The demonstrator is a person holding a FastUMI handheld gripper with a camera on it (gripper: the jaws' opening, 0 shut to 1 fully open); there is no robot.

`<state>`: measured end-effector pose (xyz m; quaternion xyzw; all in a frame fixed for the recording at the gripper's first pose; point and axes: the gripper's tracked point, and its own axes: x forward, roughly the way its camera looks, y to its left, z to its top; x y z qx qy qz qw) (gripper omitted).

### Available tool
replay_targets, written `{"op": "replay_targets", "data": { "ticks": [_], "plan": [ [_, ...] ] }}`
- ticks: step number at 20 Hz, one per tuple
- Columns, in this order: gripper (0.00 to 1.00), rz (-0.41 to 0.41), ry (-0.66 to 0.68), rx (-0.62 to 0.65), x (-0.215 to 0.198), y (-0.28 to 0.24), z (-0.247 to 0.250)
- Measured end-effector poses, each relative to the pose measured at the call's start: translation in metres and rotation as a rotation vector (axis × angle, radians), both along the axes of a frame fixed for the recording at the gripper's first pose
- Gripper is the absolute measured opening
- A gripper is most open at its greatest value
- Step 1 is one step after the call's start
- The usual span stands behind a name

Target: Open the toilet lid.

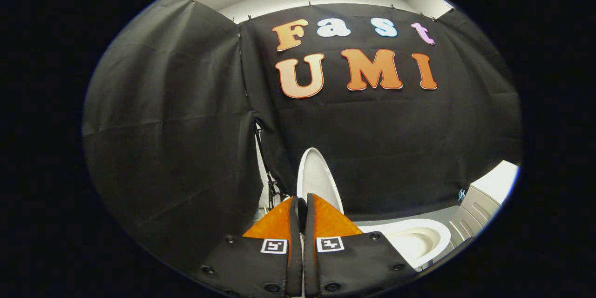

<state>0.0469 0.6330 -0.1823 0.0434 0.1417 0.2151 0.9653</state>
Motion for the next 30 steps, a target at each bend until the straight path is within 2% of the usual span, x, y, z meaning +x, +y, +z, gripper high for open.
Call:
{"op": "replay_targets", "data": {
  "ticks": [4,7,10,11,15,25,30],
  "plan": [
    [0.1,-0.009,-0.023,-0.05,0.001,0.001,0.003],
    [0.42,-0.056,-0.046,0.009,0.001,-0.024,0.021],
    [0.76,-0.063,-0.096,0.029,0.005,-0.042,0.045],
    [0.79,-0.076,-0.121,0.018,0.007,-0.054,0.054],
    [0.84,-0.133,-0.196,-0.004,0.016,-0.107,0.084],
    [0.98,-0.249,-0.194,0.018,0.034,-0.231,0.106],
    [0.98,-0.297,-0.191,0.016,0.031,-0.279,0.106]
  ]
}}
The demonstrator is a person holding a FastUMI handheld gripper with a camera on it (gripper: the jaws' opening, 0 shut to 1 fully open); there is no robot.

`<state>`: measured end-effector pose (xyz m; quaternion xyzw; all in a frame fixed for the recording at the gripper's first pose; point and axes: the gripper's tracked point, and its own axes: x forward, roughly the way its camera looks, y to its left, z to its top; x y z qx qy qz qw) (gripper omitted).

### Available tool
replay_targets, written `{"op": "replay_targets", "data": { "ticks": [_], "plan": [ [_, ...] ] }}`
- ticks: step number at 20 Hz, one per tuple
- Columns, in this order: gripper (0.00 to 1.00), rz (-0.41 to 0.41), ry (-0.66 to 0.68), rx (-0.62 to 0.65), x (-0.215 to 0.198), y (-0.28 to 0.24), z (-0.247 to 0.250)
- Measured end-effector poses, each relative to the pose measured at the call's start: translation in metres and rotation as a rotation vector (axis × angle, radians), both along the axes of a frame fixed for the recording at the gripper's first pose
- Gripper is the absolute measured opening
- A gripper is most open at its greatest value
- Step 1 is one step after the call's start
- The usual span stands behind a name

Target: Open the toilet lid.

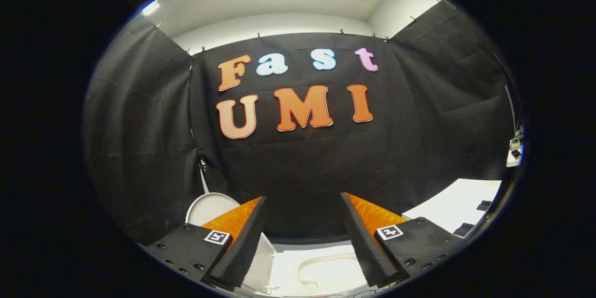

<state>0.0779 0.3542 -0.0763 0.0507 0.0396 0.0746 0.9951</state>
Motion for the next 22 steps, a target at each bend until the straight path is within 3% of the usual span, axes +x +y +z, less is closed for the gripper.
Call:
{"op": "replay_targets", "data": {
  "ticks": [22],
  "plan": [
    [0.98,0.034,-0.004,-0.07,0.0,0.002,0.0]
  ]
}}
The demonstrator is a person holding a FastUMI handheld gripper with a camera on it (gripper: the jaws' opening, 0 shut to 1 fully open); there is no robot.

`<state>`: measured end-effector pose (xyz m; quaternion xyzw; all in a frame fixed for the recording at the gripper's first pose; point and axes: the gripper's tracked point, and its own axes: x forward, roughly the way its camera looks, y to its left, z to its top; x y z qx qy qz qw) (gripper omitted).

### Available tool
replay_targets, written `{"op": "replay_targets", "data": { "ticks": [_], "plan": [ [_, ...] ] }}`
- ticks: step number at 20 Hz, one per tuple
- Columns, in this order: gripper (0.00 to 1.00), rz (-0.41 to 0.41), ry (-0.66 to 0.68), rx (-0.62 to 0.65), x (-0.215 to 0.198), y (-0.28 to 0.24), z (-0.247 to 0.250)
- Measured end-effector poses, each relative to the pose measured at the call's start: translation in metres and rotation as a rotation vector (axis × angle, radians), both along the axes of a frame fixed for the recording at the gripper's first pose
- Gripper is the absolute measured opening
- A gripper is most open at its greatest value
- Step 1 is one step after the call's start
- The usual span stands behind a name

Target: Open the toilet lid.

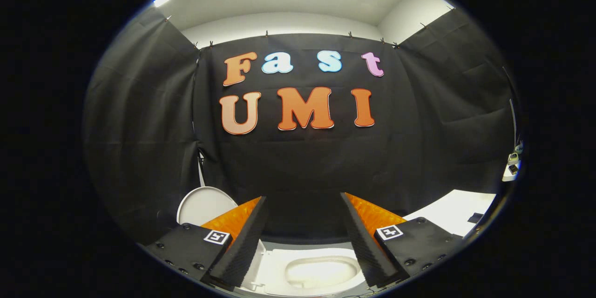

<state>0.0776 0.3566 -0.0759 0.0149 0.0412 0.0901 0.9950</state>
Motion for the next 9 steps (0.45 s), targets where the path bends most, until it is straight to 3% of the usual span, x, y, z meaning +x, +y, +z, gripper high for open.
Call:
{"op": "replay_targets", "data": {
  "ticks": [9],
  "plan": [
    [0.98,0.002,0.004,0.001,-0.0022,-0.0008,-0.0017]
  ]
}}
